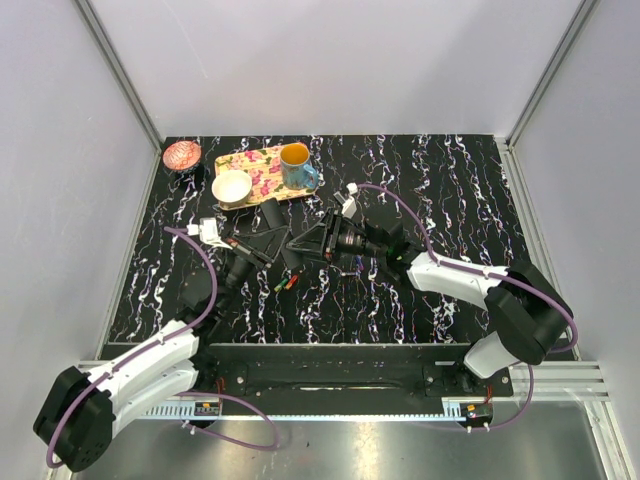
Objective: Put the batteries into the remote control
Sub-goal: Remove the battery cover from the remote control.
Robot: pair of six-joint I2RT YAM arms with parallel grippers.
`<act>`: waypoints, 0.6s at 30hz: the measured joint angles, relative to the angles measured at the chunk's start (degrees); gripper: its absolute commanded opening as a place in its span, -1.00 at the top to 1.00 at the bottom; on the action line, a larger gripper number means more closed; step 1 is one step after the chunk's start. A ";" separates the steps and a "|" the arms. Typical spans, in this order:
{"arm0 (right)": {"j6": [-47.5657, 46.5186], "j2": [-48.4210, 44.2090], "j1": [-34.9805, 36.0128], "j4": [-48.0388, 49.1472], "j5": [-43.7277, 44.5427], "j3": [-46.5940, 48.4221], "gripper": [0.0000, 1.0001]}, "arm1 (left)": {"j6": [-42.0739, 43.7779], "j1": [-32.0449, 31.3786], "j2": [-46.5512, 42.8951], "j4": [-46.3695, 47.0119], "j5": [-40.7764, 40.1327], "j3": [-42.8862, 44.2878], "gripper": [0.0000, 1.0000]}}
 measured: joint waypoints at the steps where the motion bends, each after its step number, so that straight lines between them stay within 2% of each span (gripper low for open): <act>1: 0.02 0.00 0.00 -0.07 0.02 -0.11 0.03 | 0.07 0.00 0.07 -0.04 0.07 0.00 1.00; 9: 0.31 0.00 -0.11 -1.18 -1.09 -0.66 -0.10 | 1.36 0.02 0.50 0.61 -0.04 0.02 1.00; 18: 0.37 -0.04 -0.42 -5.11 -2.78 -0.63 -0.67 | 1.27 0.09 0.48 -0.76 -0.79 1.11 1.00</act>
